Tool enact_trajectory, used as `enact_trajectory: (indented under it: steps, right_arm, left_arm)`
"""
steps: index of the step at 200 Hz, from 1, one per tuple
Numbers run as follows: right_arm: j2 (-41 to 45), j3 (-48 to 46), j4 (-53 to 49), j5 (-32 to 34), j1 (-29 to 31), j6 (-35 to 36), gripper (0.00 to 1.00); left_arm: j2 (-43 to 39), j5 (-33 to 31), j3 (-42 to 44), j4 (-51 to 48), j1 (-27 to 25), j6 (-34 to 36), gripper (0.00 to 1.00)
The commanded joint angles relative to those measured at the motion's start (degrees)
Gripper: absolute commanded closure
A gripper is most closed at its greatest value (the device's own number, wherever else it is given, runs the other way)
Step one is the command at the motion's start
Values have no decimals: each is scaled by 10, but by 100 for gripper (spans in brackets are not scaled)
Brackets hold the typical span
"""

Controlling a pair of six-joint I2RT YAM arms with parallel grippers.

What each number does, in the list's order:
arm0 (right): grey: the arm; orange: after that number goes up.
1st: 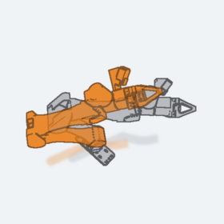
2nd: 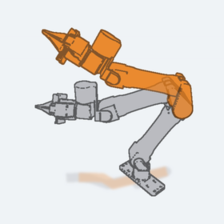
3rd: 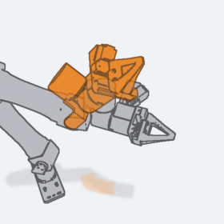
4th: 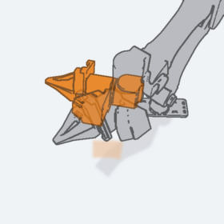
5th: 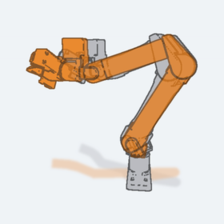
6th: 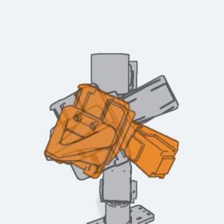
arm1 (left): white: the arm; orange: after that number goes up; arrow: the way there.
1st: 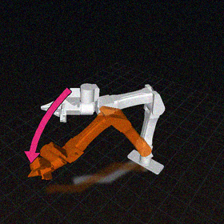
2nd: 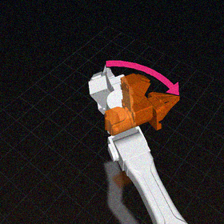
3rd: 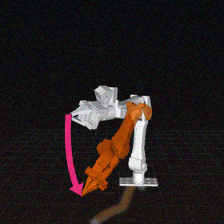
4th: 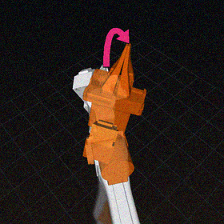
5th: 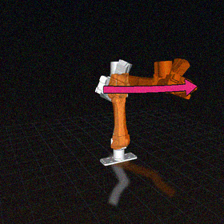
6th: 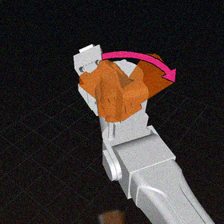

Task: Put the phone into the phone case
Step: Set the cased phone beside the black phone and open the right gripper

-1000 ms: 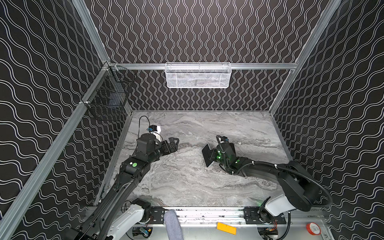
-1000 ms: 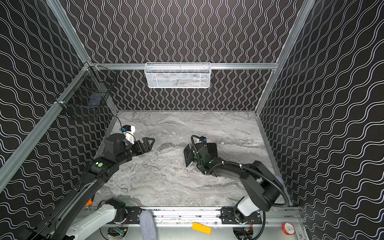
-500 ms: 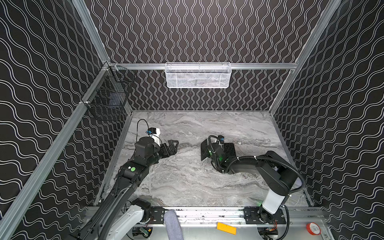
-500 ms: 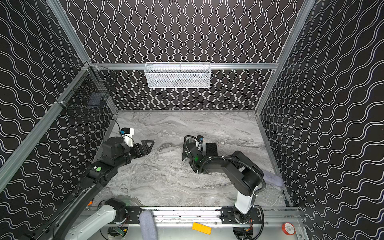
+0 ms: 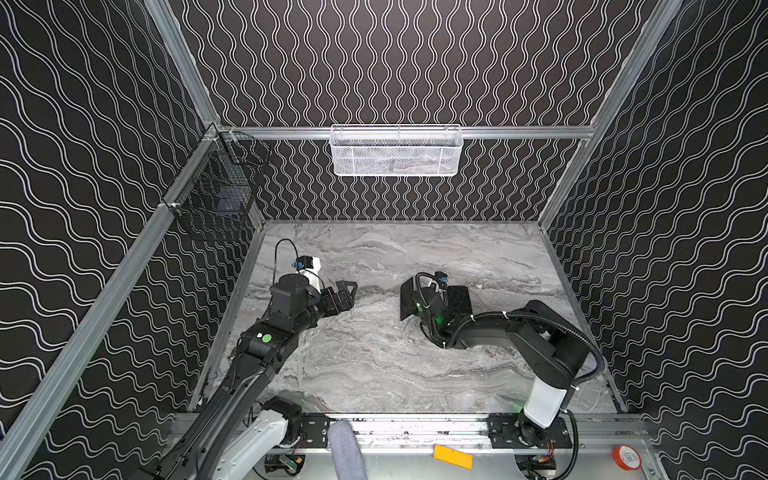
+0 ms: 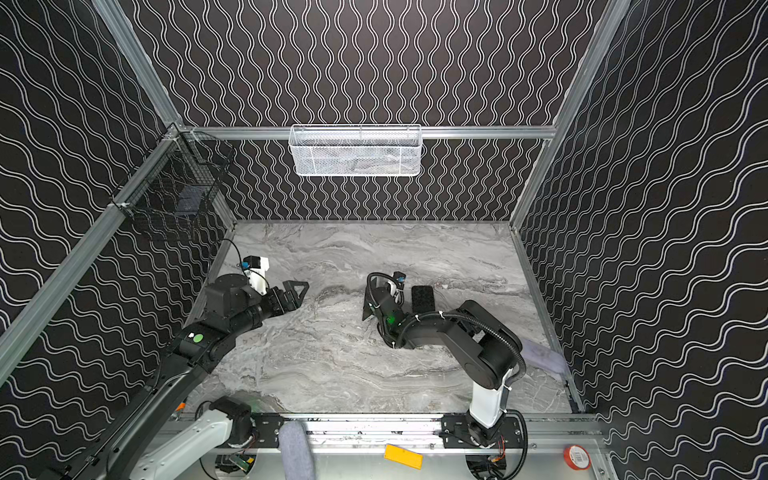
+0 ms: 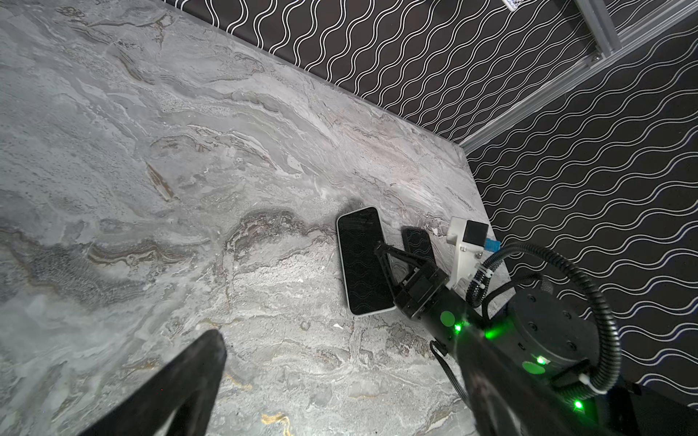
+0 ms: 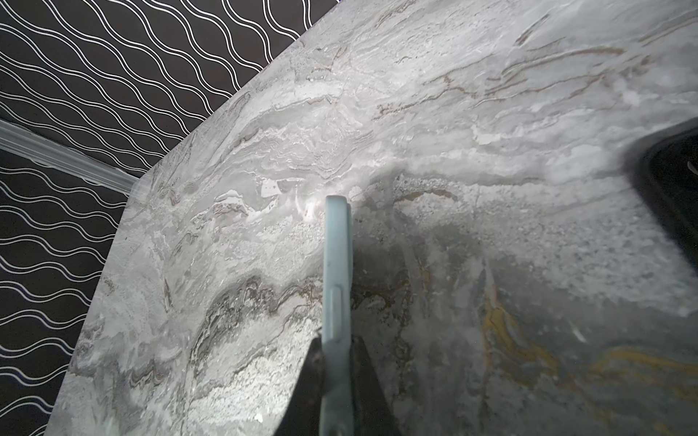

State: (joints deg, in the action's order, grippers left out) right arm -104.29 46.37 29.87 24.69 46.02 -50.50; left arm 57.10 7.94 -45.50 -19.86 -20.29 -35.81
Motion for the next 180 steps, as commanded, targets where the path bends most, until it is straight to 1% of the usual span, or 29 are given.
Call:
enact_trajectory:
  steps: [1,23,62,93,111,152,164,180]
  right_arm:
    - [-6,-7,-14,-10,1,-9,89]
    - [-8,-12,-14,-11,1,-11,86]
    - [-11,-14,-19,-9,1,-13,77]
    - [-13,-13,-28,-6,1,-14,75]
    - [-8,-15,-29,-1,0,-9,72]
    - [13,-10,-50,14,0,12,60]
    - [27,-7,-62,22,1,27,54]
    - [57,-4,-80,46,0,52,44]
  left_arm:
    - [3,-6,-9,9,1,11,1]
    - [5,-9,-13,4,1,12,1]
    - [7,-6,-10,9,1,7,1]
    - [9,-5,-11,7,1,6,2]
    - [8,-6,-12,5,1,6,1]
    - [9,-27,-20,-10,1,16,1]
    - [9,-48,-26,-21,1,25,1]
    - [9,-83,-38,-39,1,43,1]
